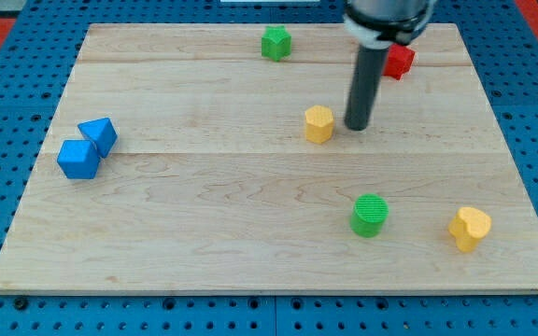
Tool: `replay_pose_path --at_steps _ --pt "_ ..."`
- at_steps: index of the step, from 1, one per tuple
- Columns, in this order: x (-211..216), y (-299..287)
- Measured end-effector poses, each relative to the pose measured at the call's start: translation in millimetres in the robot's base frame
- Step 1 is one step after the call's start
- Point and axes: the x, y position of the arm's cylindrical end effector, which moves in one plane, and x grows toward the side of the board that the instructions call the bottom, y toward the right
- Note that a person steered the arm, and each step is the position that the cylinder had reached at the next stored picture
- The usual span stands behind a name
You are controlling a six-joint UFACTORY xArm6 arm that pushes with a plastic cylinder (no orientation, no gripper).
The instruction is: Move the yellow hexagon to the center
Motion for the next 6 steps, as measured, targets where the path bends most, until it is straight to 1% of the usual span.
replay_pose_path --at_steps 1,2,3,4,5,6 --pt "4 -46" --pt "-16 -36" --pt "-21 -77" --pt "-3 -63" --pt "8 56" --pt "55 155"
